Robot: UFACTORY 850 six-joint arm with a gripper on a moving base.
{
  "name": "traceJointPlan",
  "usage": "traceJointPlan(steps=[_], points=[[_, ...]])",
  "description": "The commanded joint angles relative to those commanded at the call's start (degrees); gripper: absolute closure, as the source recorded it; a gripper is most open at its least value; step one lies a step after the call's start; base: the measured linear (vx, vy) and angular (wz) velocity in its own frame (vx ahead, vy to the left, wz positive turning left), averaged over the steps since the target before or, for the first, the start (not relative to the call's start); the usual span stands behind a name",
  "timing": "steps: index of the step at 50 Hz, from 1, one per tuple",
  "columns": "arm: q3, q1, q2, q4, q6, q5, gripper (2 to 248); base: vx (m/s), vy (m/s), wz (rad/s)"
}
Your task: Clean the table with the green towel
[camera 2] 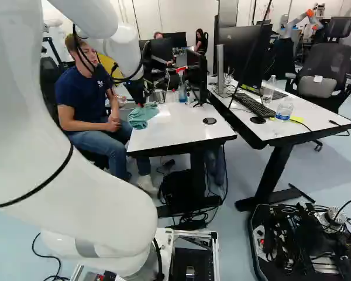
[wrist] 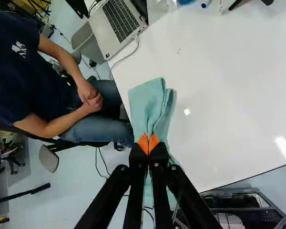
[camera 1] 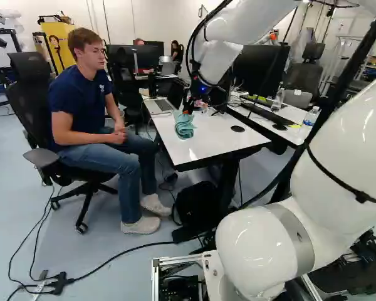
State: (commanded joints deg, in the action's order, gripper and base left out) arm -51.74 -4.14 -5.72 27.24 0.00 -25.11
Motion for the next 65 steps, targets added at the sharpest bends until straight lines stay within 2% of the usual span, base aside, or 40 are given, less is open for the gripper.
traceJointPlan(steps=[65], points=[[-19.0,5.4,18.2,0.0,0.0,0.0,229,0.000,0.000,0.000]])
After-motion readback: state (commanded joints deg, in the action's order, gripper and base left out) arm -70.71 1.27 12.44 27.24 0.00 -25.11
